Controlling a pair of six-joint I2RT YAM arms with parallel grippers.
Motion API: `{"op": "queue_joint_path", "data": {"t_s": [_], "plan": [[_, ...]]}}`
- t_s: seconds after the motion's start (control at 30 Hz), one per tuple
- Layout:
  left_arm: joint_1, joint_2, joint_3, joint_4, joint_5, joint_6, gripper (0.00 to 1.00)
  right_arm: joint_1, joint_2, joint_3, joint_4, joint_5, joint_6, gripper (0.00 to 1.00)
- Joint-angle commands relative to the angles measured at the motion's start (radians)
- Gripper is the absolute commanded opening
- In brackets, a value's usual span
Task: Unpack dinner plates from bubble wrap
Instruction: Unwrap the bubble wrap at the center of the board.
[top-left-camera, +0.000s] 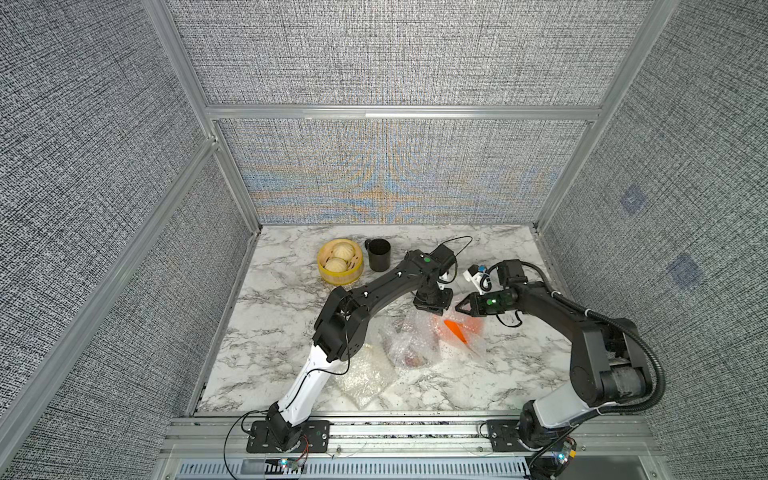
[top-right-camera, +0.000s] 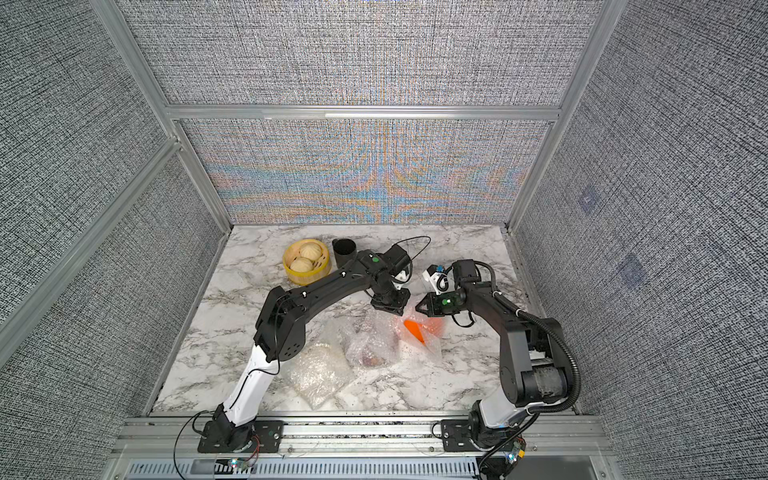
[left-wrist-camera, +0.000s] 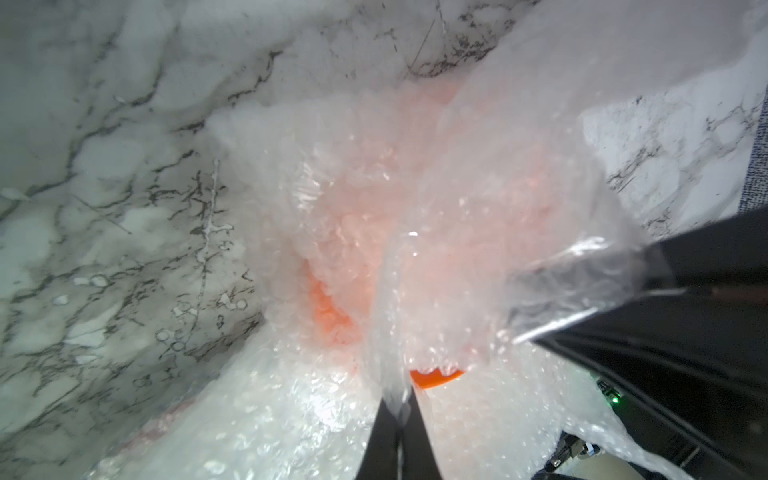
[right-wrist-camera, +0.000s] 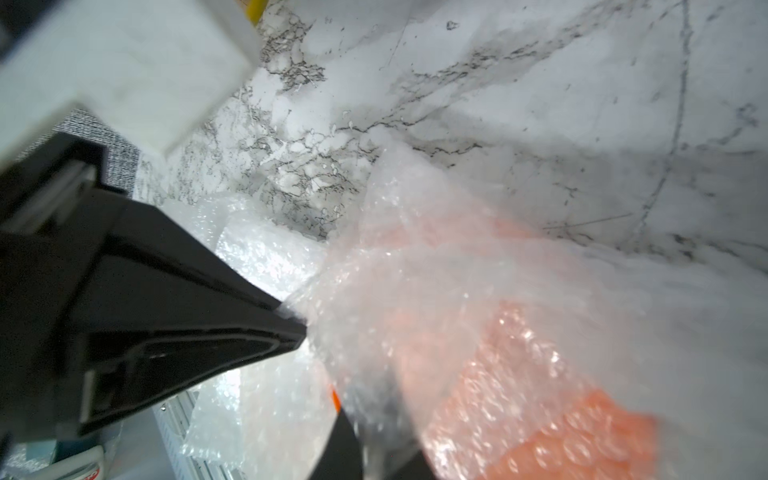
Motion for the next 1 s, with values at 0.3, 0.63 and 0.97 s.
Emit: {"op": "queue_joint_path", "data": {"t_s": [0.3,0.63,0.97], "plan": [[0.025,-0.117,-0.142,-0.026,-0.180,-0.086,0.00,-0.022,-0.105,-0.038,-0.190,0.411,0.130,0.00],[0.022,-0.165,-0.242,0.132,-0.053,-0.105,0.00,-0.021,-0.306,-0.097,-0.006,0.237,0.072,0.00],[0.013,-0.138,-0.199,0.130,-0.020,-0.081,0.00,-0.012,-0.323,0.013,-0.015,0.070,0.043,0.00]]}}
